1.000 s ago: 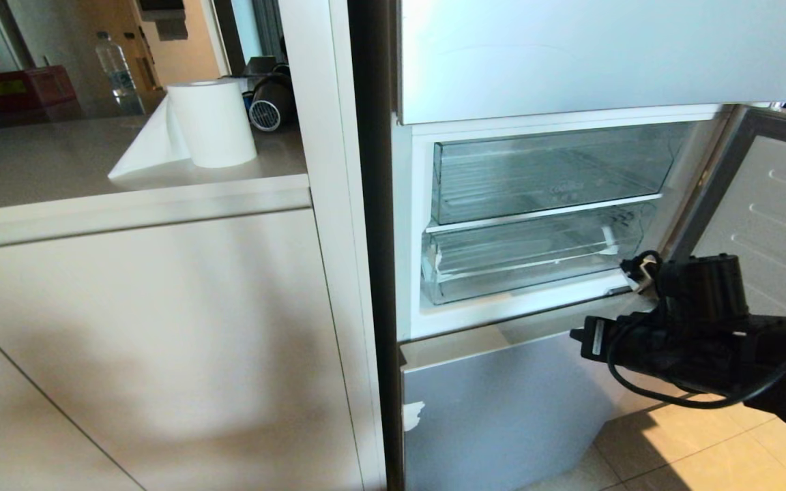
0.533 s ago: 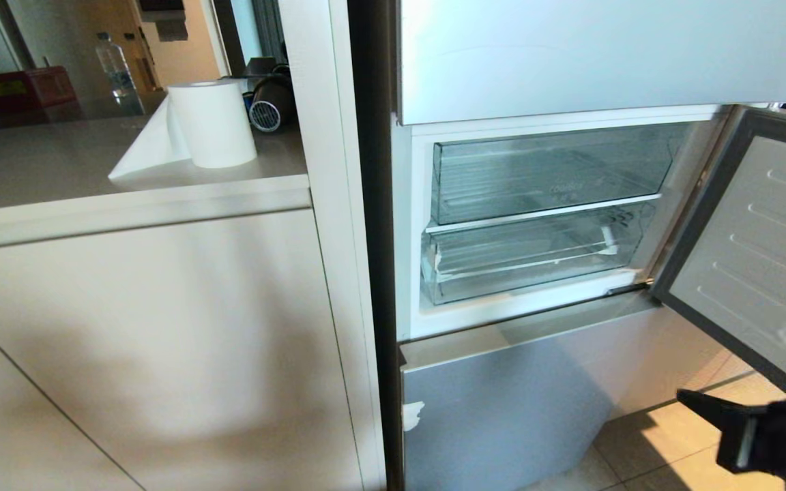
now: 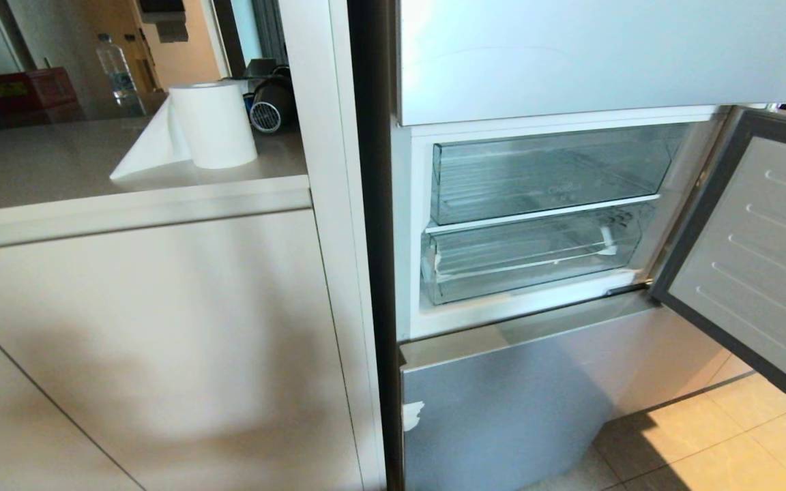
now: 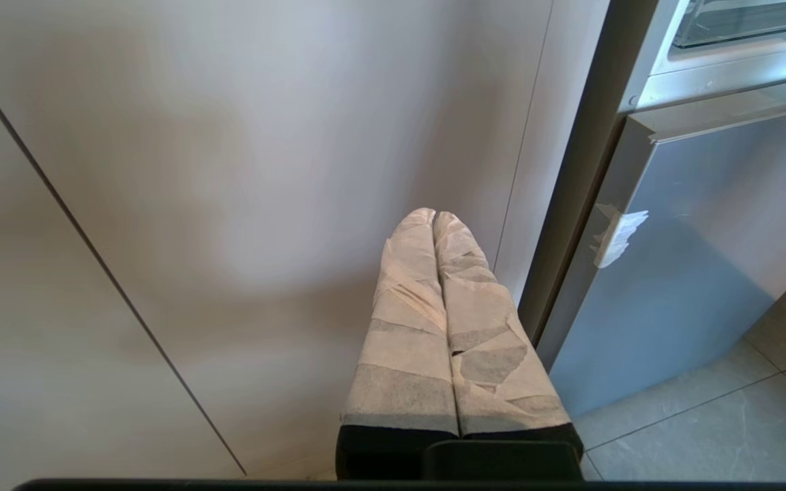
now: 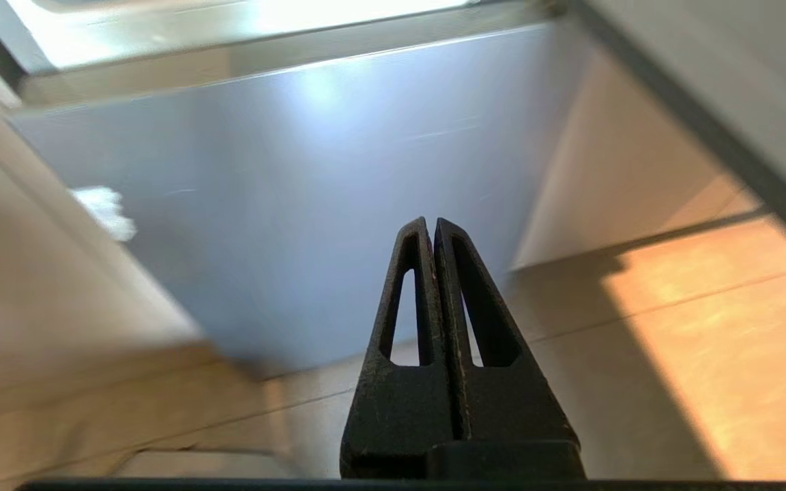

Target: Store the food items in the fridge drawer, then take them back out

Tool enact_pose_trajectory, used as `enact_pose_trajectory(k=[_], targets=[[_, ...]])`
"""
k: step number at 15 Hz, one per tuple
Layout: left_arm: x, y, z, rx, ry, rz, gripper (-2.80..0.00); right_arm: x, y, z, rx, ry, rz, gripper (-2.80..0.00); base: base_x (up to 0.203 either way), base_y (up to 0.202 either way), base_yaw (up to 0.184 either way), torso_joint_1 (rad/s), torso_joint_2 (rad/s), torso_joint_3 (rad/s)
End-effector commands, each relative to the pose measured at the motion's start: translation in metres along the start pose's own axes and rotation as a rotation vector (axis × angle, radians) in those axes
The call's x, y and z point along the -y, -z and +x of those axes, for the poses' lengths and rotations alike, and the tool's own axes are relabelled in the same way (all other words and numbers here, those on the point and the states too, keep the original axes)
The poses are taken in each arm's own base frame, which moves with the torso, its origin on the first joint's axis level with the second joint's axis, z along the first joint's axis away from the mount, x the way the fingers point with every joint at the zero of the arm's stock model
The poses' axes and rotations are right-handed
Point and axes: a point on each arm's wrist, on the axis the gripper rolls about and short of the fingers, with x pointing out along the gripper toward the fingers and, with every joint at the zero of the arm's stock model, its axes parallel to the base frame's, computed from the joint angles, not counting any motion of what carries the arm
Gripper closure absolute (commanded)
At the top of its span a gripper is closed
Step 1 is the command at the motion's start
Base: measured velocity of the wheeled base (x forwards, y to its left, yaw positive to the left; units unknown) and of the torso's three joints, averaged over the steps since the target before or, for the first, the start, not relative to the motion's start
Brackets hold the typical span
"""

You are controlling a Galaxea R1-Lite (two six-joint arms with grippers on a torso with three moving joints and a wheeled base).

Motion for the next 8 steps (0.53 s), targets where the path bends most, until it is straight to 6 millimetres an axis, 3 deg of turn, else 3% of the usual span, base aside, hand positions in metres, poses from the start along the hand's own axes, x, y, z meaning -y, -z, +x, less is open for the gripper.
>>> enact_pose_trajectory(k=[1, 5, 8], targets=[[0.0, 0.0, 0.0, 0.0, 0.0, 0.0, 0.0, 0.002, 0.012, -0.022, 0.15, 0.023, -0.009, 0.0, 0.0, 0.0, 0.0, 0.0, 0.0, 0.0], [0.0, 0.0, 0.0, 0.0, 0.0, 0.0, 0.0, 0.0, 0.034, -0.034, 0.17, 0.005, -0.055, 0.0, 0.0, 0.0, 0.0, 0.0, 0.0, 0.0], [0.0, 0.0, 0.0, 0.0, 0.0, 0.0, 0.0, 0.0, 0.036, -0.033, 0.151, 0.0, -0.079, 0.0, 0.0, 0.0, 0.0, 0.0, 0.0, 0.0]])
